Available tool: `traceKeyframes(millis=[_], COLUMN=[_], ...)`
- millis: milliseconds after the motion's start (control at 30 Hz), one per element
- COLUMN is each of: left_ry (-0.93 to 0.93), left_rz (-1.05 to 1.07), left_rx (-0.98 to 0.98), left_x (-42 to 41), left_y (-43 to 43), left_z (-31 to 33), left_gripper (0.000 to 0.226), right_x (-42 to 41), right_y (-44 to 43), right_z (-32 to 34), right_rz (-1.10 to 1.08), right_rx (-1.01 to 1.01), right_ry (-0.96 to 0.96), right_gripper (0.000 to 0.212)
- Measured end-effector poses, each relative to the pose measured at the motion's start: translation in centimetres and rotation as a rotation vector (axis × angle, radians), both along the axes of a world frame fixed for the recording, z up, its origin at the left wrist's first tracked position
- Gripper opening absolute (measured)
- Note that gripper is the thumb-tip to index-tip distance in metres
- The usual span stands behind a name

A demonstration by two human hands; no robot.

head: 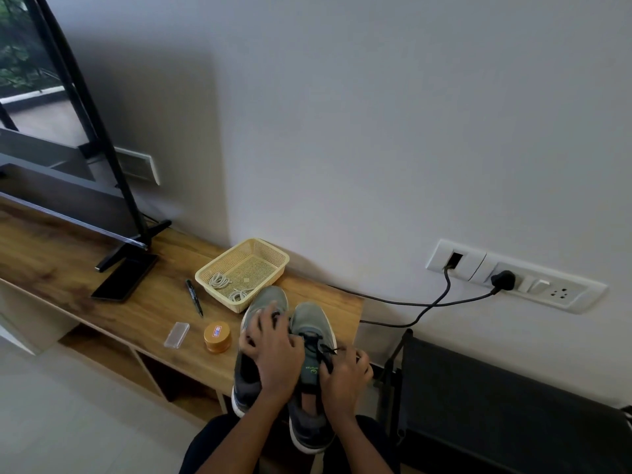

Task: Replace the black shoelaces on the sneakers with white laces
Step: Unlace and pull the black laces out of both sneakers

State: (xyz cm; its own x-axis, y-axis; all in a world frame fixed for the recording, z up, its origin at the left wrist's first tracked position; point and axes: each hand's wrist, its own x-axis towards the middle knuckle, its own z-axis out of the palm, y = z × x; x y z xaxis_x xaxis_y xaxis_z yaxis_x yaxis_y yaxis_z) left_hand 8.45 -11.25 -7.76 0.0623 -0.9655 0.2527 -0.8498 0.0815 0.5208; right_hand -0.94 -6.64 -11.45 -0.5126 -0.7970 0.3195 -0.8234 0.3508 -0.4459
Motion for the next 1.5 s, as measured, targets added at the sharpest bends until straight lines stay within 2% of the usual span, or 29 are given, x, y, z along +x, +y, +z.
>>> traceKeyframes(millis=[67,100,200,400,567,767,900,1033,1067,1133,1200,1233,1333,1367,1500], left_ry=[-0.263,-0.342,-0.464,-0.426,-0.357,-0.125,-0.085,-0.084,-0.07,-0.048,-0.08,-0.13,-0.32,-0.363,-0.479], left_rz=[-0.184,-0.253,-0.346,-0.367,-0.291,-0.144,0.009,0.065,0.06,0.001,-0.098,-0.139,-0.179,-0.184,-0.213], left_rx=[0.06,0.11,0.222,0.217,0.169,-0.009,0.052,0.115,0.095,0.035,0.077,0.122,0.19,0.195,0.227], left_x=[-0.5,-0.8,-1.5,-1.2,-0.3,1.3,2.9,3.2,2.9,2.4,1.9,1.6,0.6,0.3,-0.7], left_y=[0.0,0.0,-0.2,-0.1,0.3,0.3,-0.4,-0.5,-0.2,0.4,0.8,1.0,1.3,1.2,0.3], left_z=[0.0,-0.1,0.0,0.6,0.4,0.1,0.9,1.8,1.9,1.6,1.0,0.7,0.7,0.9,1.4], left_gripper=[0.024,0.023,0.022,0.022,0.019,0.004,0.013,0.049,0.051,0.038,0.025,0.027,0.037,0.037,0.029], right_x=[0.1,0.2,0.1,0.0,-0.2,-0.5,-0.2,0.0,0.0,-0.3,-0.8,-1.0,-1.7,-1.9,-2.4], right_y=[0.0,0.0,0.0,0.0,0.1,0.0,0.3,0.5,0.4,0.2,0.1,0.1,0.0,-0.3,-2.4], right_z=[0.0,0.0,-0.1,0.3,0.2,-0.1,0.2,0.4,0.5,0.4,0.5,0.5,1.4,1.6,2.7], right_rz=[0.002,0.002,0.009,-0.017,-0.035,-0.033,0.004,0.039,0.045,0.04,0.044,0.038,0.072,0.086,0.185], right_rx=[-0.01,-0.012,0.006,0.015,0.031,0.041,0.055,0.097,0.117,0.131,0.142,0.147,0.246,0.231,0.215], right_ry=[-0.016,-0.024,-0.004,0.058,0.12,0.083,0.067,0.002,-0.017,-0.034,-0.059,-0.085,-0.155,-0.172,-0.248], right_gripper=[0.04,0.04,0.036,0.037,0.036,0.031,0.027,0.028,0.029,0.031,0.026,0.024,0.051,0.052,0.027])
